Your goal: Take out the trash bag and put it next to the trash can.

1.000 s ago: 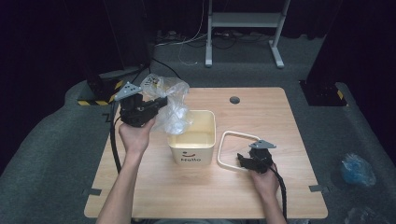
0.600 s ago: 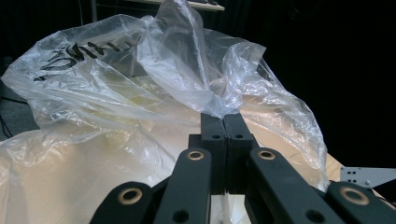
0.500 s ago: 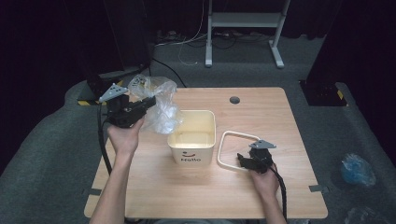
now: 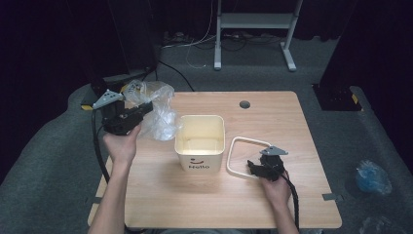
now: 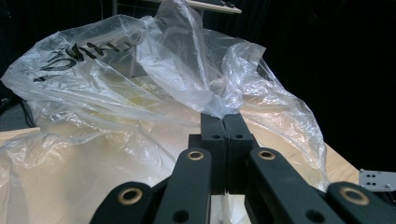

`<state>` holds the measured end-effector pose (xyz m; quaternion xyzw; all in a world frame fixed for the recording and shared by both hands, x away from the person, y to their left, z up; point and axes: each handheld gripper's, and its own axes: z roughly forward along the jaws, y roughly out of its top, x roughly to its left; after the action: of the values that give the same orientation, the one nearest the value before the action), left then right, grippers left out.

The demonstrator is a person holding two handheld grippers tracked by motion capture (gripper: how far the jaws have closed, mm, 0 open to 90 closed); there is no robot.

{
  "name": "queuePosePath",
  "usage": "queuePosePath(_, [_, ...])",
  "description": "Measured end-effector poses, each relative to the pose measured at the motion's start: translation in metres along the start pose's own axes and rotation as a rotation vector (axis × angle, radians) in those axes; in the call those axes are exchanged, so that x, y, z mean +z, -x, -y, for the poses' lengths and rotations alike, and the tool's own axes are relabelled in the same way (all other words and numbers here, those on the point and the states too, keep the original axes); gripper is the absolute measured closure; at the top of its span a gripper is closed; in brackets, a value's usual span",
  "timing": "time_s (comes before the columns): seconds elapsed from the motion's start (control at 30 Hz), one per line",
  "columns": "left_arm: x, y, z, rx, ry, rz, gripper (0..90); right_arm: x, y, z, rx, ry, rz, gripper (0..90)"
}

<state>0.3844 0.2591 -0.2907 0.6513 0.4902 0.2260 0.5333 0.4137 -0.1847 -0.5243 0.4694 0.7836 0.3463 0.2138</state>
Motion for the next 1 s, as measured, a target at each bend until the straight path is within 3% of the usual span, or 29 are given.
queuePosePath(0.47, [-0.005, -0.011, 0.008, 0.004, -0.015, -0.038, 89.0, 0.0, 0.0, 0.0, 0.0, 0.0, 0.0, 29.3])
queuePosePath(1.0, [-0.003, -0.017, 0.018, -0.004, -0.032, -0.052, 89.0, 0.0, 0.0, 0.0, -0.001, 0.0, 0.0, 29.3])
